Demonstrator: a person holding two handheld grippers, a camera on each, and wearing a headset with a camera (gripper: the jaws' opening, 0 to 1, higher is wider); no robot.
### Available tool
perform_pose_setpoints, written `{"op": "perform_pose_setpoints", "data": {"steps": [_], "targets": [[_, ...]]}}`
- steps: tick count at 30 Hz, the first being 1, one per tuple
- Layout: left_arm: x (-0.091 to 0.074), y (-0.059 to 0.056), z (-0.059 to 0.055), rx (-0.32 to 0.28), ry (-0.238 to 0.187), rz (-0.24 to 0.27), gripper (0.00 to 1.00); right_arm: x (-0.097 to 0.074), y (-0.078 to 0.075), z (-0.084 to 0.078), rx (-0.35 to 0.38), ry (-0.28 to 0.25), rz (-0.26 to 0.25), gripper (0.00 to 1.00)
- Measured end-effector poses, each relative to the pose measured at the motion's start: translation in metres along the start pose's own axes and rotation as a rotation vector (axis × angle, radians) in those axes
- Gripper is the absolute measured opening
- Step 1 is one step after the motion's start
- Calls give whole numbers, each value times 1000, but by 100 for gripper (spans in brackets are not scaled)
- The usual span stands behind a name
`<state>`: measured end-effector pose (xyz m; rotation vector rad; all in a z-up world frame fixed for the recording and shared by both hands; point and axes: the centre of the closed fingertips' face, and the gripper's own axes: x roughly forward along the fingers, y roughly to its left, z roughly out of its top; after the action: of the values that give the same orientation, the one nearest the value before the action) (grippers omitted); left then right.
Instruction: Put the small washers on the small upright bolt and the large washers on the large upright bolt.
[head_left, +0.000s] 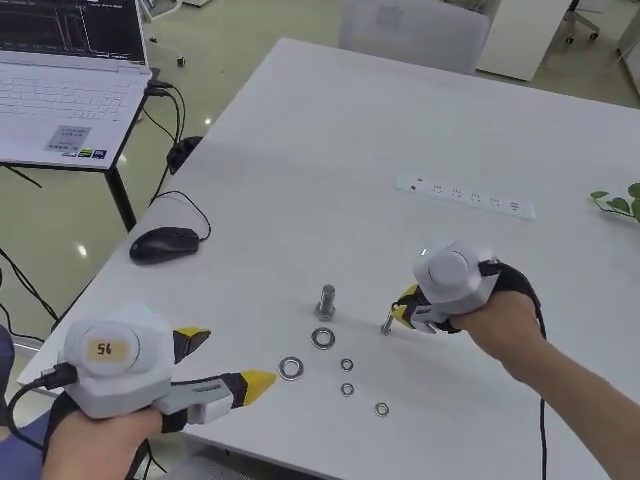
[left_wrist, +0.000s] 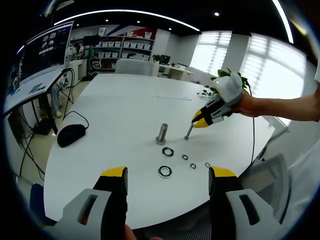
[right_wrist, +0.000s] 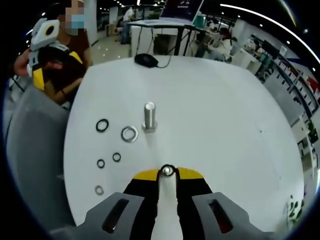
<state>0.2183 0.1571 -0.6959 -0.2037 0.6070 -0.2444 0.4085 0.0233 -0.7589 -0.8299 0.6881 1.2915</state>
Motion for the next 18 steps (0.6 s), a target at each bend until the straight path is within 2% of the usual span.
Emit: {"op": "perform_pose_setpoints", "data": {"steps": [18], "targets": [[1, 0, 1, -1, 1, -2, 65, 5, 0, -1, -22, 27, 12, 14]]}}
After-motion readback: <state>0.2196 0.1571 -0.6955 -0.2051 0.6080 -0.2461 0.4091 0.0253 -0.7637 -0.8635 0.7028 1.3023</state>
